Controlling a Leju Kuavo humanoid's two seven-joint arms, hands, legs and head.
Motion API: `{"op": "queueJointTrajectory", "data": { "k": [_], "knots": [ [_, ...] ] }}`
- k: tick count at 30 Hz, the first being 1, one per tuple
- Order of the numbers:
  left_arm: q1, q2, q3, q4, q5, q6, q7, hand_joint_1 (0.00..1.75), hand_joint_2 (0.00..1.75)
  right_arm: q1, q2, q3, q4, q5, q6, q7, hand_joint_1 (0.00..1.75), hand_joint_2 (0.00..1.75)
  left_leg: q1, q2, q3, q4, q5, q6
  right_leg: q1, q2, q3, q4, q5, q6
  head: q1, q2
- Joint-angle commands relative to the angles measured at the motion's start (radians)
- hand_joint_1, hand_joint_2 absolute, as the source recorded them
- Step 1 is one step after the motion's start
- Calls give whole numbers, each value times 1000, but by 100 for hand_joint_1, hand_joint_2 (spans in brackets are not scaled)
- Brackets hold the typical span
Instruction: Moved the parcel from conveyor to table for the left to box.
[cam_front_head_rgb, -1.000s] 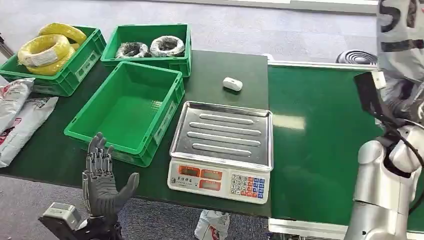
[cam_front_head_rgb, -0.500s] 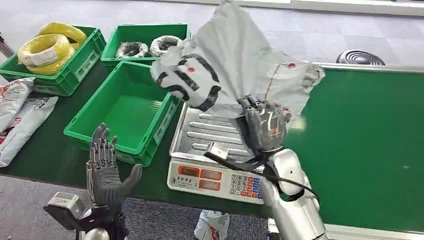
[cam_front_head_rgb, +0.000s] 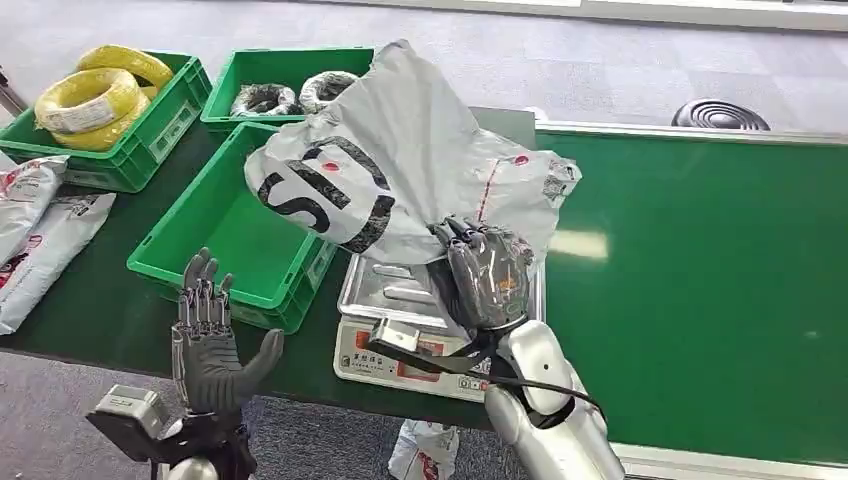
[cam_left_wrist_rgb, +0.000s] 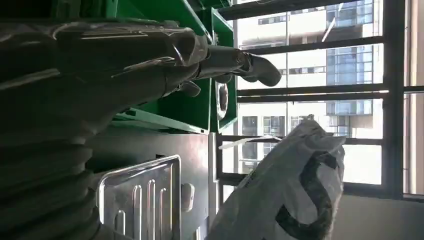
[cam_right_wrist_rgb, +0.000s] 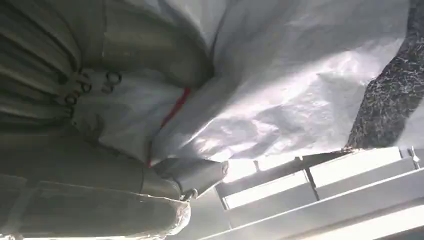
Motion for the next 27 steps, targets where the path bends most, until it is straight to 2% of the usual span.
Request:
{"op": "queueJointTrajectory", "data": {
  "k": [1,14,19,27],
  "knots": [
    [26,36,-11,8,-2,-4,3,0,175,46,-23,9,-4,2,-33,14,0,175,0,-2,3,-3,0,0,0,1,3,-3,0,-1,0,0],
    [55,35,-15,-17,-10,5,3,0,175,80,-27,-16,-36,15,-52,19,0,175,0,-2,2,-2,0,0,0,1,2,-2,0,-1,0,0],
    [53,32,-15,-14,-13,6,3,0,175,65,-21,-77,-11,-19,-69,26,0,175,0,-1,1,-1,0,0,0,1,1,-1,0,-1,0,0],
    [59,45,-18,-30,-29,20,3,0,175,101,-31,-232,-141,-65,-299,-7,0,175,0,-3,1,-1,0,0,0,0,2,-2,0,-1,0,0]
  ]
}}
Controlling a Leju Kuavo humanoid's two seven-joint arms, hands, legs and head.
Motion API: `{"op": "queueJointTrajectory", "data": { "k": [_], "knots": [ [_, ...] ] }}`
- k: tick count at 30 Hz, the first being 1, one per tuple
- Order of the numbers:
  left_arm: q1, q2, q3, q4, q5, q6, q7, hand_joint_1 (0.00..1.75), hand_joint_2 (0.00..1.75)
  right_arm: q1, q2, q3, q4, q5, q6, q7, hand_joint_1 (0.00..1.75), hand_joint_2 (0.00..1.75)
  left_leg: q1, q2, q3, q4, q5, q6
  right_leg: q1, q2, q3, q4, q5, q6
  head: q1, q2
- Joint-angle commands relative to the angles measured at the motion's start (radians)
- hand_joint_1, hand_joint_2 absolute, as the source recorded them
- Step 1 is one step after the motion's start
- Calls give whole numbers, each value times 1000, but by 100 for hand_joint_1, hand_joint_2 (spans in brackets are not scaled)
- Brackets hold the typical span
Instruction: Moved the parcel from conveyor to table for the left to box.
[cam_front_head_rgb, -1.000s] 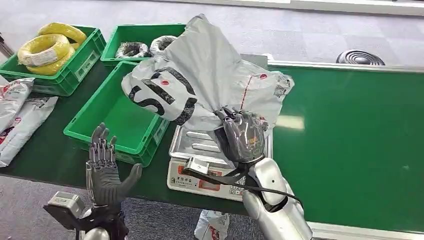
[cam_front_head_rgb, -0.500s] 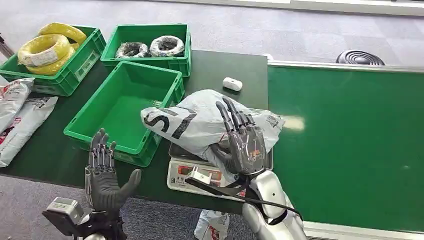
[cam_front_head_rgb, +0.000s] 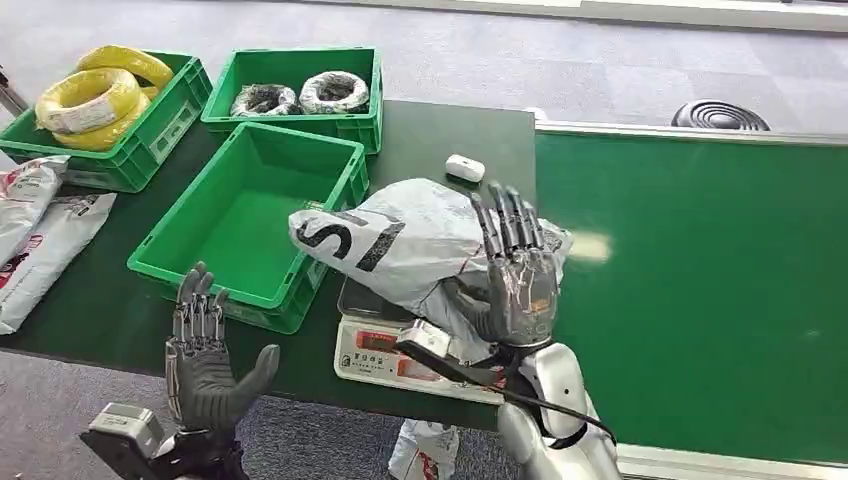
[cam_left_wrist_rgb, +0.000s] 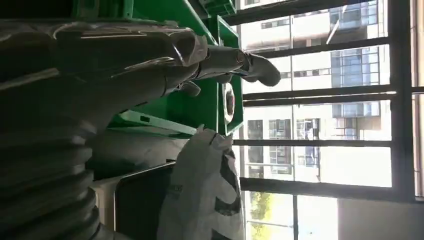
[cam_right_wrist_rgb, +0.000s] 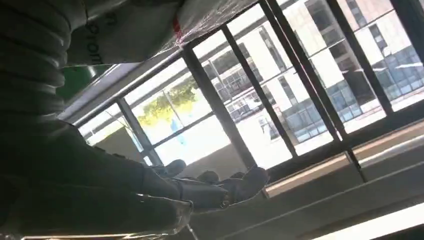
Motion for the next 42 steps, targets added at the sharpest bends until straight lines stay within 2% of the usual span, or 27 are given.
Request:
{"op": "queueJointTrajectory", "data": {
  "k": [1,2,4,5,7,9,14,17,20,21,23,26,27,28,29,32,33,36,38,39,42],
  "knots": [
    [-11,30,-24,12,-17,0,3,0,175,15,-4,-202,-158,-52,-162,-89,0,175,0,-3,0,-1,0,0,0,-1,1,-1,0,-1,0,0],
    [-22,27,-30,21,-23,0,3,0,175,8,7,-242,-200,-71,-162,-125,0,175,0,-3,0,0,0,0,0,-1,1,-1,0,-1,0,0],
    [-40,20,-42,31,-32,-2,3,0,175,-6,101,-394,-283,-137,-162,-314,0,175,-1,-4,-3,1,1,0,-1,-2,-3,2,-1,0,0,0],
    [-48,16,-48,38,-36,0,3,0,175,-29,93,-408,-292,-161,-162,-324,0,175,-1,-5,-3,1,0,0,-1,-2,-2,2,-1,-1,0,0],
    [-63,14,-60,33,-38,9,3,0,175,-84,148,-494,-339,-304,-162,-489,0,175,-1,-2,-2,1,1,0,-1,-1,-2,1,0,0,0,0],
    [-65,11,-60,25,-34,11,3,0,175,-118,159,-503,-358,-357,-162,-520,0,175,-1,-3,-2,1,1,0,0,0,-1,1,0,-1,0,0],
    [-61,11,-61,10,-36,14,3,0,175,-113,165,-492,-376,-368,-162,-508,0,175,0,-1,1,0,0,0,0,1,1,0,1,-1,0,0],
    [-66,7,-56,-3,-36,13,3,0,175,-89,188,-508,-409,-379,-162,-538,0,175,0,-2,2,0,0,0,0,0,2,0,0,-1,0,0],
    [-81,-8,-35,-2,-47,5,3,0,175,-61,212,-515,-504,-406,-162,-571,0,175,0,-3,1,0,1,0,0,-1,1,0,0,-1,0,0],
    [-92,-6,-31,-14,-68,1,3,0,175,-22,216,-499,-589,-423,-162,-571,0,175,0,-4,1,-1,1,0,0,-1,1,-1,0,-2,0,0],
    [-94,-6,-31,-18,-76,2,3,0,175,-13,215,-491,-597,-429,-162,-571,0,175,0,-4,0,0,0,0,0,-2,0,0,0,-1,0,0],
    [-139,4,-58,22,-154,-20,3,0,175,51,227,-466,-613,-449,-162,-571,0,175,0,-3,2,-1,0,0,0,-2,2,-1,0,-1,0,0],
    [-173,-9,-48,60,-215,-31,5,0,175,73,263,-447,-611,-411,-162,-571,0,175,1,-6,3,-3,2,0,1,-2,4,-3,1,-2,0,0],
    [-252,-10,-91,122,-297,-4,49,0,175,79,248,-466,-572,-464,-162,-571,0,175,0,-3,2,-1,1,0,0,-1,2,-1,0,-1,0,0],
    [-252,-10,-91,122,-297,-4,49,0,175,79,248,-466,-572,-464,-162,-571,0,175,0,-7,2,-2,2,0,0,-5,4,-3,1,-1,0,0],
    [-349,-28,-129,196,-385,12,105,0,175,77,259,-480,-534,-483,-162,-571,0,175,0,-5,2,-1,1,0,0,-3,3,-1,0,-1,0,0],
    [-349,-28,-129,196,-385,12,105,0,175,77,259,-480,-534,-483,-162,-571,0,175,0,-8,1,-1,3,0,0,-5,3,-2,1,-1,0,0],
    [-349,-20,-139,194,-402,12,114,0,175,79,263,-485,-526,-488,-162,-571,0,175,0,-3,3,-2,2,0,0,0,4,-2,2,-2,0,0],
    [-486,-28,-216,285,-633,16,235,0,175,94,274,-507,-461,-537,-162,-571,0,175,0,-2,4,-1,1,0,0,-1,5,-2,1,-2,0,0],
    [-582,-57,-257,357,-737,13,296,0,175,95,274,-518,-438,-553,-162,-571,0,175,1,-6,4,-2,2,0,1,-4,5,-3,2,-2,0,0],
    [-764,-114,-358,566,-919,-22,404,0,175,112,274,-541,-419,-561,-162,-563,0,175,1,-13,0,1,4,0,2,-11,4,-2,1,-2,0,0]
  ]
}}
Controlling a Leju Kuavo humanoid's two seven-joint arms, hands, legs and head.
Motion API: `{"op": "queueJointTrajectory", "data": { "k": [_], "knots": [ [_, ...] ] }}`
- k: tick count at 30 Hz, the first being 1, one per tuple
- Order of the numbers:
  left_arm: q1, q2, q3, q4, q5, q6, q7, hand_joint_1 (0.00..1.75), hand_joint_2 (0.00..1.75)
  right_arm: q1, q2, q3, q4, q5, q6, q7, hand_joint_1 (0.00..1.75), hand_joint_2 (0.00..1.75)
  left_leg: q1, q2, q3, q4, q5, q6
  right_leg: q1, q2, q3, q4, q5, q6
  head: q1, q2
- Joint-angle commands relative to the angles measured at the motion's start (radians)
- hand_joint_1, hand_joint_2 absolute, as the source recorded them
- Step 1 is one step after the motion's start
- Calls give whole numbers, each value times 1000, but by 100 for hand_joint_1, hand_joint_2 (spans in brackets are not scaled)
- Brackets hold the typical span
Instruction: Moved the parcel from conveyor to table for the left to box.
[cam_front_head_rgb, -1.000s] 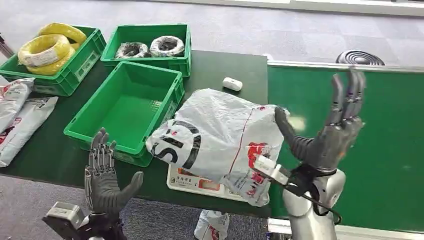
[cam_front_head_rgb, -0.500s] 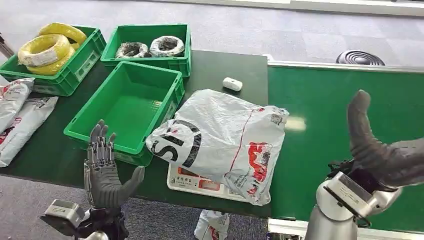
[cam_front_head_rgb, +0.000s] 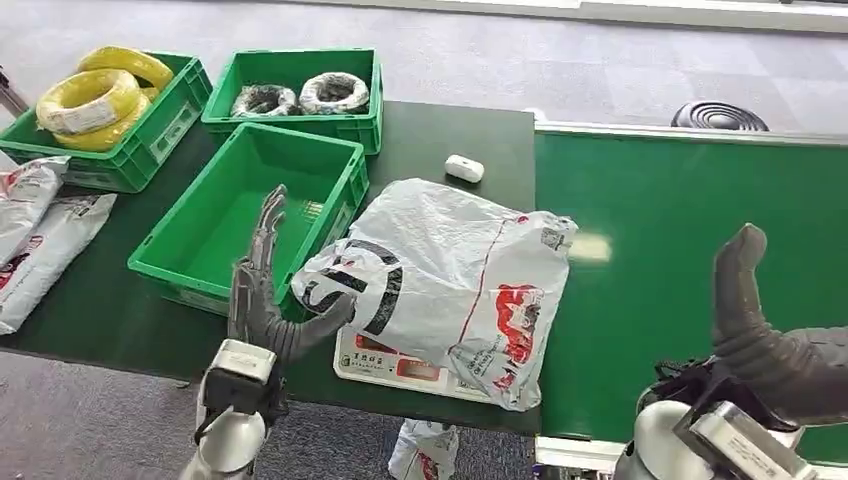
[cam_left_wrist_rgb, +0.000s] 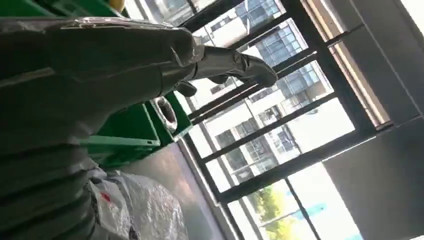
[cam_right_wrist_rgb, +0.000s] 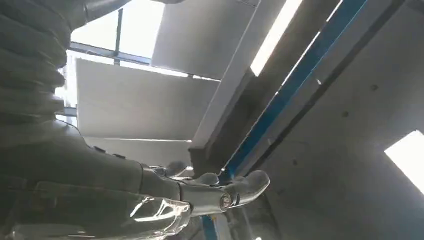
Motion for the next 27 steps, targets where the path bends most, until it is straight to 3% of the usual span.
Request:
{"op": "queueJointTrajectory", "data": {
  "k": [1,2,4,10,18,23,27],
  "knots": [
    [-468,-100,-261,512,-431,-33,239,0,175,34,12,-75,134,-42,-8,8,0,175,1,-12,-3,0,3,0,1,-10,3,-1,0,0,0,0],
    [-494,-118,-277,570,-454,-39,244,0,175,38,12,-77,133,-37,-8,11,0,175,1,-15,-3,-1,5,1,1,-13,4,-3,1,0,0,0],
    [-526,-150,-294,651,-478,-32,246,0,175,44,8,-82,126,-36,-8,17,0,175,0,-10,0,0,2,1,0,-7,5,-1,0,0,0,0],
    [-566,-167,-340,762,-537,-50,254,0,175,35,-3,-80,131,-26,-8,50,0,175,-1,-4,1,-1,1,0,-1,-2,3,-1,1,0,0,0],
    [-607,-196,-366,958,-641,-21,276,0,175,35,-10,-70,127,-12,-8,84,0,175,-1,-2,0,-1,2,0,-1,0,2,-2,2,0,0,0],
    [-637,-203,-446,1082,-679,-102,312,0,175,44,-6,-75,121,-6,-8,85,0,175,-1,-2,-1,-1,1,0,-1,0,1,-2,1,0,0,0],
    [-634,-203,-451,1094,-679,-87,314,0,175,45,-8,-74,118,-6,-8,87,0,175,-1,-2,1,-3,2,0,-1,2,2,-4,2,-1,0,0]
  ]
}}
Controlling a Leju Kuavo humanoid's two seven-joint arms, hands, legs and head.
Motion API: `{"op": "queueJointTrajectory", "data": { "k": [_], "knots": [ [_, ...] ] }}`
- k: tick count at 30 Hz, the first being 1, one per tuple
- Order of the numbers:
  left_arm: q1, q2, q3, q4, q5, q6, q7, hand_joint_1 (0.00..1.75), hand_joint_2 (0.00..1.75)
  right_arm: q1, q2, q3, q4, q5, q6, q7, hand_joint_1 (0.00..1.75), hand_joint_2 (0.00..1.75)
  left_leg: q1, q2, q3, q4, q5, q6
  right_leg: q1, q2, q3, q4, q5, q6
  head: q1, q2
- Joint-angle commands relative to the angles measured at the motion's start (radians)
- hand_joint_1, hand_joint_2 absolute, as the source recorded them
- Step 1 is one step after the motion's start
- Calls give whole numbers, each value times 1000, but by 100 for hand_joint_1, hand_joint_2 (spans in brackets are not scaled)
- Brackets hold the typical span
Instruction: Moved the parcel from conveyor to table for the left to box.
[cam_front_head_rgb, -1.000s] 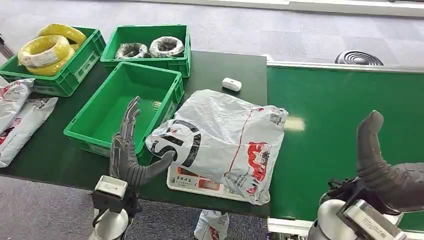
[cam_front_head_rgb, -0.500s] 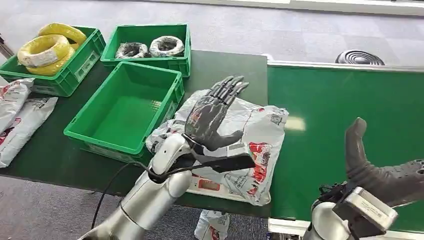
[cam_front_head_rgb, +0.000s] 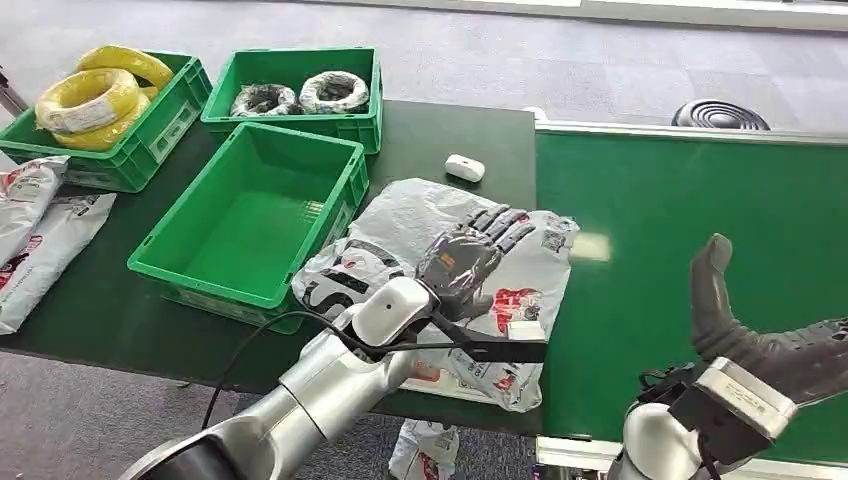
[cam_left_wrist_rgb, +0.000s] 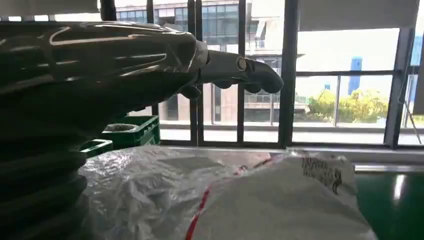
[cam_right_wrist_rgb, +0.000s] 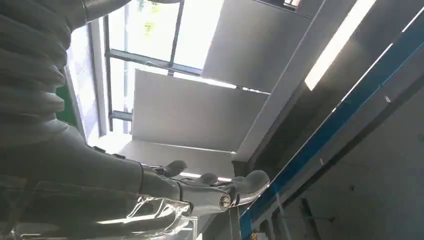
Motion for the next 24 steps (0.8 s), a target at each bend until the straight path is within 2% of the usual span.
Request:
{"op": "queueJointTrajectory", "data": {
  "k": [1,7,11,24],
  "knots": [
    [-65,1,-119,217,-11,-42,35,0,175,0,-17,-20,38,-1,-8,10,0,175,1,-1,1,-2,1,0,1,1,2,-2,1,-1,0,0],
    [-55,1,-154,298,-32,-70,60,0,175,1,-18,-12,42,4,-8,19,0,175,1,0,2,-2,1,0,1,2,2,-2,1,-1,0,0],
    [-55,1,-211,320,-43,-154,81,0,175,-13,-14,-12,56,6,-8,22,0,175,0,0,2,-1,0,0,0,2,3,-2,1,-1,0,0],
    [-62,1,-223,351,-11,-185,82,0,175,-17,-9,-27,63,3,-8,9,0,175,1,1,11,-2,0,0,0,3,11,-2,1,-1,0,0]
  ]
}}
